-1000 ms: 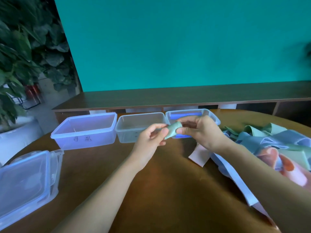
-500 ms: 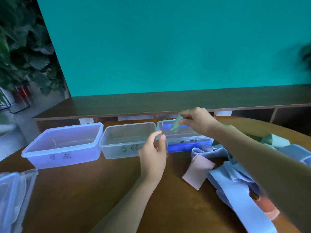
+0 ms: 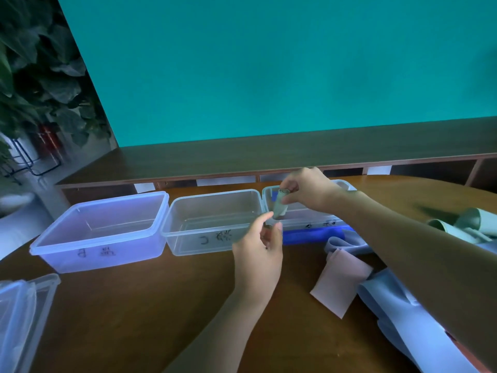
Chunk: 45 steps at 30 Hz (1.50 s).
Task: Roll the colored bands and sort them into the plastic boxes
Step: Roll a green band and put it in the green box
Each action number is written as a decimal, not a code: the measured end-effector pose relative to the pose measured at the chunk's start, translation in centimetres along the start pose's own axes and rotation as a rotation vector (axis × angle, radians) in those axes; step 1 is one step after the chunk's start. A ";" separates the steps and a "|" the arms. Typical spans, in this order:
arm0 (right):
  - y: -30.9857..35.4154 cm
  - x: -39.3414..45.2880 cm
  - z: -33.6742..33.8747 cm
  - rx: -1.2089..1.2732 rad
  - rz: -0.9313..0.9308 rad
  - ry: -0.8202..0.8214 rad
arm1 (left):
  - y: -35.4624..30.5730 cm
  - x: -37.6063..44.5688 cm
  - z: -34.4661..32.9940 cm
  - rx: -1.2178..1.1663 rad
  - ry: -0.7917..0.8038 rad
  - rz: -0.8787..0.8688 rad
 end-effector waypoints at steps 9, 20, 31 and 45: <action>0.5 1.0 -1.3 0.037 -0.052 -0.088 | -0.3 -0.1 -0.2 -0.011 0.037 0.007; 0.7 1.5 -1.1 0.039 -0.034 -0.117 | -0.2 -0.1 -0.6 -0.046 0.079 0.028; 0.5 1.2 -1.8 0.082 -0.032 -0.112 | -0.2 -0.1 -0.6 -0.037 0.087 0.035; 0.1 1.1 -1.8 0.085 -0.040 -0.081 | -0.1 0.0 -0.7 -0.053 0.105 0.041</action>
Point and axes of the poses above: each hand's wrist, its own x-axis towards the middle knuckle, its own z-axis out of the back of the hand, y = z × x, the point moved 9 cm from there along x, towards the middle knuckle, and after that the axes turned 11 degrees about -y, right-handed, at the moved point
